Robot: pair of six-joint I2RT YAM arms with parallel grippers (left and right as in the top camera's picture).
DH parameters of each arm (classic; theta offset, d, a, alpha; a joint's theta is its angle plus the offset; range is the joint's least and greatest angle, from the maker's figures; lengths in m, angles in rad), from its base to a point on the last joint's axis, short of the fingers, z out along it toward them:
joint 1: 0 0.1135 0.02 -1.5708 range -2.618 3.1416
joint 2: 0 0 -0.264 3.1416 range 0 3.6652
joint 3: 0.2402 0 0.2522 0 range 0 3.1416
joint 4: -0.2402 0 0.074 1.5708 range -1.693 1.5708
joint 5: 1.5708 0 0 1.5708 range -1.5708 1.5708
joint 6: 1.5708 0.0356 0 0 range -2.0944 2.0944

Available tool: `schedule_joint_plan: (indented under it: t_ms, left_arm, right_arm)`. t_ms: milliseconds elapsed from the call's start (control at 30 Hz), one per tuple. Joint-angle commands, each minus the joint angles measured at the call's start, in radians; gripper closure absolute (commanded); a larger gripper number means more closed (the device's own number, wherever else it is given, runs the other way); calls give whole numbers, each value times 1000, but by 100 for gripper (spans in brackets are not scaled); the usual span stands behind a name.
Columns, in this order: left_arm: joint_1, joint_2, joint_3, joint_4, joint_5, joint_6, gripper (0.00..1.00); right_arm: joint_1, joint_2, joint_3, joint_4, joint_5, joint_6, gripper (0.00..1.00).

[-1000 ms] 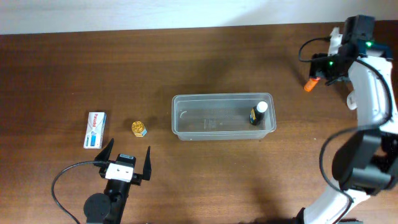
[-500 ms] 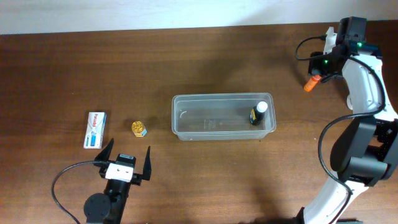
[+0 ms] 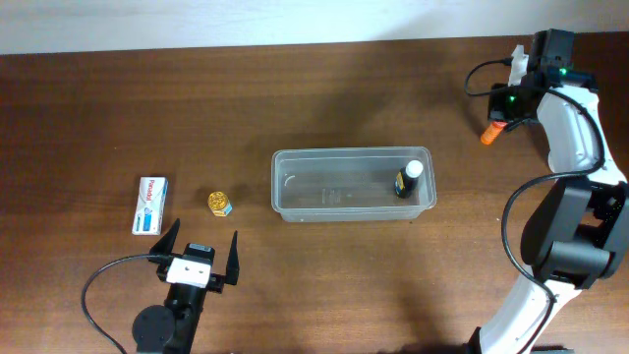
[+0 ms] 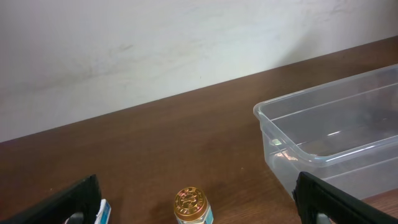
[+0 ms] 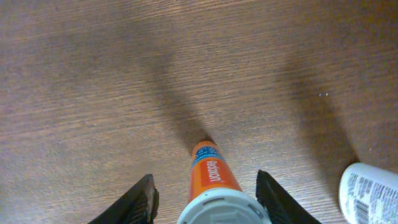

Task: Pack container
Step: 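Move right gripper to the orange tube and grasp it, then lift the orange tube and place it beside the bottle in container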

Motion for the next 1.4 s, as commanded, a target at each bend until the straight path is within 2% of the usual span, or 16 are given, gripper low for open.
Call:
schedule_joint_plan:
  t_ms: [0,167,367,733,1033,1367]
  left_arm:
    - [8,-7,-6,-1,10,15,1]
    - [8,-7,-6,-1,10,15,1]
    - [8,-7,-6,-1,10,15,1]
    - [8,-7,-6,-1,10,15,1]
    - [8,-7,-6,-1,10,15,1]
    - [8,-7,-6,-1,10,15,1]
  right_arm:
    - [-3,9,13,3,-5,3,57]
    - [-3,9,13,3,-2,3,59]
    - [-3,9,13,-2,-2,3,71]
    - [-3,-3,17,-33,-2,4,76]
    - [-2,-79,97,-191,-19,7,75]
    - [-2,-266,218,-491,-244,6,75]
